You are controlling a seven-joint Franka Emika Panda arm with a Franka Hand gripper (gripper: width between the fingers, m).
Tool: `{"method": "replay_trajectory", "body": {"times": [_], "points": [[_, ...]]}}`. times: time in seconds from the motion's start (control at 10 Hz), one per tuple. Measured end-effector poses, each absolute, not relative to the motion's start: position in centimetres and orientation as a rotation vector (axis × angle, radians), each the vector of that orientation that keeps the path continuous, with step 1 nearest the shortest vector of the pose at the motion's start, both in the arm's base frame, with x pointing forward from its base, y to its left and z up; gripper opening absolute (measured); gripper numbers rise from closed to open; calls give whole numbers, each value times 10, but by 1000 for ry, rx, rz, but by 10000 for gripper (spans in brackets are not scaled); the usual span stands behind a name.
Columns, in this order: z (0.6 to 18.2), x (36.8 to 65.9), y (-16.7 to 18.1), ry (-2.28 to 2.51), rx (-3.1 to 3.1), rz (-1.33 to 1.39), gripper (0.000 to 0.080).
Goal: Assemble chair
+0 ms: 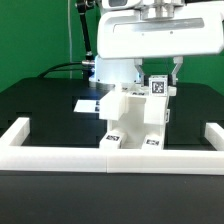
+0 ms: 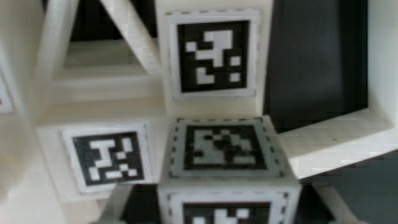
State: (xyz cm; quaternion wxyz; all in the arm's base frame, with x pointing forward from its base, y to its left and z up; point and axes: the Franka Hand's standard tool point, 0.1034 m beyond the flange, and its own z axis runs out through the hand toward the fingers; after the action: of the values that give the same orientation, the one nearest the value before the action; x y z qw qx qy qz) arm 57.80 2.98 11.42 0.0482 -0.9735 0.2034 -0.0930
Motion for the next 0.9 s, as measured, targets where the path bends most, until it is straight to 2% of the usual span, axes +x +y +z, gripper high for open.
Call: {"method": "replay_trajectory", "body": {"times": [0.6, 0.7, 0.8, 0.9], "points": [[113, 578, 35, 1197, -2740, -244, 288], [113, 578, 36, 1205, -2736, -243, 363], [113, 577, 36, 1189, -2745, -243, 363], [113, 577, 36, 1146, -2766, -246, 539]]}}
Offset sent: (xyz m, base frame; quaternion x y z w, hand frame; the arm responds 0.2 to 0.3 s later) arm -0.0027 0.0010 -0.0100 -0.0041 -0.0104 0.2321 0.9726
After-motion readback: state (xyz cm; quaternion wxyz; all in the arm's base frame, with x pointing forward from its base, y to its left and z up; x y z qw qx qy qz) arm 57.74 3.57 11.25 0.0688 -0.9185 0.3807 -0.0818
